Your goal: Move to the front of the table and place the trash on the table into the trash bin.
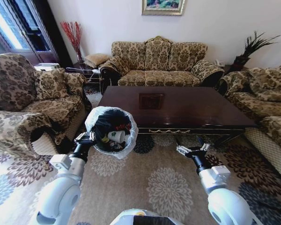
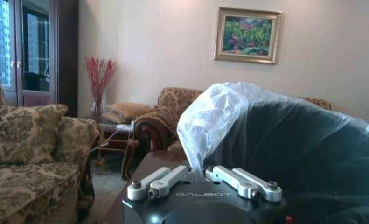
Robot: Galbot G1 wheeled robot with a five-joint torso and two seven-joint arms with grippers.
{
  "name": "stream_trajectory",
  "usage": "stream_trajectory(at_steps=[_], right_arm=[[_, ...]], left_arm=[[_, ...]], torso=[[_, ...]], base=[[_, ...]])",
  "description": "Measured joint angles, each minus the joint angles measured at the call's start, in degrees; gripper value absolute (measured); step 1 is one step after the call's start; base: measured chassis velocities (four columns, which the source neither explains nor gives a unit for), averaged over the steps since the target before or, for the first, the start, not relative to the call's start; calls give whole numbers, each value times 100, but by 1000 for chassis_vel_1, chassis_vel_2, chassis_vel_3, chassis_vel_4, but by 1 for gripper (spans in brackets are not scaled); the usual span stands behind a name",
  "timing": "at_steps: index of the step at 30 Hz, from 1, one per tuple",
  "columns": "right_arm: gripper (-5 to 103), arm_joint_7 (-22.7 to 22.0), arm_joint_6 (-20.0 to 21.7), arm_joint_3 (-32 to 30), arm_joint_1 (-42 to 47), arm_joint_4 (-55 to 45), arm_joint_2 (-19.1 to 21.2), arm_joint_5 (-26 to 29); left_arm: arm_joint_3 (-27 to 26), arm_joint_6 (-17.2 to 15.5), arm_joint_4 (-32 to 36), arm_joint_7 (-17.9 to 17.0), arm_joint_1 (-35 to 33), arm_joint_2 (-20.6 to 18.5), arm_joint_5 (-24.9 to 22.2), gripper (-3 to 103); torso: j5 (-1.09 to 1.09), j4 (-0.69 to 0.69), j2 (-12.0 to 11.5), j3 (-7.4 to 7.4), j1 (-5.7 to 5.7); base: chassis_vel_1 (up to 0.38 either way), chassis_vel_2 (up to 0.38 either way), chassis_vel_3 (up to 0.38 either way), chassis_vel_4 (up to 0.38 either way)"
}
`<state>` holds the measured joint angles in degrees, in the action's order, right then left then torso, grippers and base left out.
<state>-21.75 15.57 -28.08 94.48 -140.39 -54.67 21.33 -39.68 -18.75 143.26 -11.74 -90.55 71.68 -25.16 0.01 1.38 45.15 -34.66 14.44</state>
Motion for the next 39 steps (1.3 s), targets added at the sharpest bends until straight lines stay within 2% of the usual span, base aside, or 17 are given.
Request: stream_trajectory(at_steps=[39], right_arm=[[100,0,0,0,0,1,0,2]], left_arm=[[0,-8,-1,0,0,0,0,3]], torso=[[1,0,0,0,0]], base=[[0,0,0,0]])
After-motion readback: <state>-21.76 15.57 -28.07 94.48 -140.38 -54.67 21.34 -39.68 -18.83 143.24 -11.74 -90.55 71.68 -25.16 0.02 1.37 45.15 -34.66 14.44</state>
